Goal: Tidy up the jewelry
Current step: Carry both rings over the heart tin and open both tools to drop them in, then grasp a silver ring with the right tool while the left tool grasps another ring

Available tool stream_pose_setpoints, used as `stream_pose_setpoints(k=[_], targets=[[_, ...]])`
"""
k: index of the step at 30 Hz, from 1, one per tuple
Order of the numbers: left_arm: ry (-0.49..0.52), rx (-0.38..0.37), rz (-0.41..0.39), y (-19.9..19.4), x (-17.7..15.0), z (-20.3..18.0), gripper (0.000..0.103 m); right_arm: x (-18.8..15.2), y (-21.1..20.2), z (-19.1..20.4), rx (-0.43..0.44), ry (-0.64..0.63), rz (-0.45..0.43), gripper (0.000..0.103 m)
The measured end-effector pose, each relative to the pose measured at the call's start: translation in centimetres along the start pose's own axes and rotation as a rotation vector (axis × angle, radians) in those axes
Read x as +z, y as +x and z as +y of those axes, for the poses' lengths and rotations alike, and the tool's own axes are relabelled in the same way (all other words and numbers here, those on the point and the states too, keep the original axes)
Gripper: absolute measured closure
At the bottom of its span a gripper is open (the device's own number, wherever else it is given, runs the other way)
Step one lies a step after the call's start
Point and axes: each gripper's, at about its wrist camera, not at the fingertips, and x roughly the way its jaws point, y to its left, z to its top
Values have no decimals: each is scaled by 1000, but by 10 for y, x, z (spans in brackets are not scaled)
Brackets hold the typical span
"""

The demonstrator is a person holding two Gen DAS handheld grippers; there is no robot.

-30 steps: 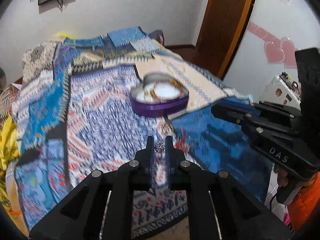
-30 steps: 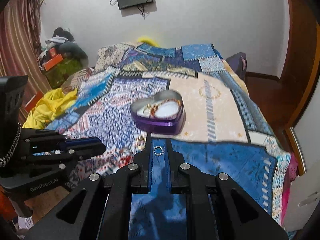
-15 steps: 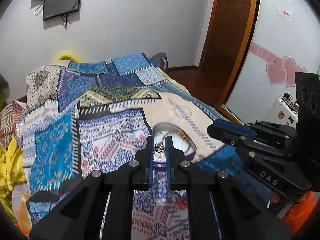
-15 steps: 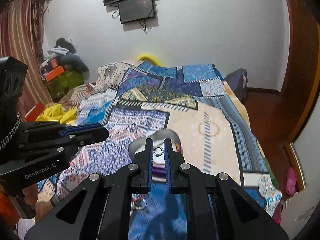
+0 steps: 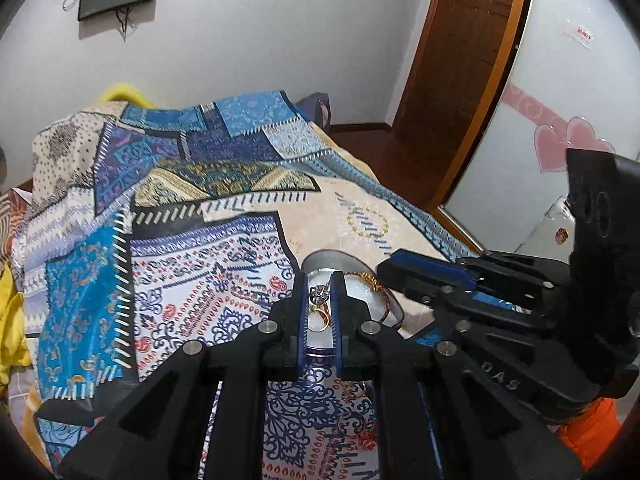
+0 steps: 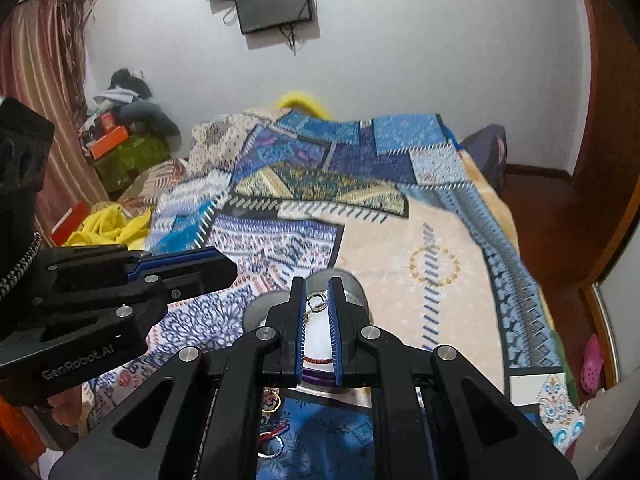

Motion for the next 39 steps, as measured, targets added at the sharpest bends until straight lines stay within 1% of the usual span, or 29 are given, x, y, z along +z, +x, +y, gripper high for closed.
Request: stream_pose_setpoints(k=[7,12,14,16,23,26,29,31,35,39], targets=[[6,-26,69,26,-7,2,94,-7,26,-9,27,11,98,93],[6,-31,80,30,-8,4,94,-7,29,-12,38,16,132,93],[3,-33,75,26,-6,4,94,-6,29,-13,43,20,138,92],[6,-32,68,21,-4,4,94,-5,26,-15,36,22,132,87],[35,3,29,-8,0,-1,92,2,6,-13,19,22,89,86],[45,19,21,-21,-3,-3,85,5,-7,-9,11,16,72,86],[52,33,17,-32,-8,-5,78,3,-19,-5,0,11,57,82],[51,36,19,-38,-12,-5,75,0,-26,-1,-3,6,51,78],[50,50,36,-47,-27,-3,74,-12,-36,9,0,-5,56,77],[44,50,63,-52,-43,0,74,-32,-32,18,12,-5,98,77]])
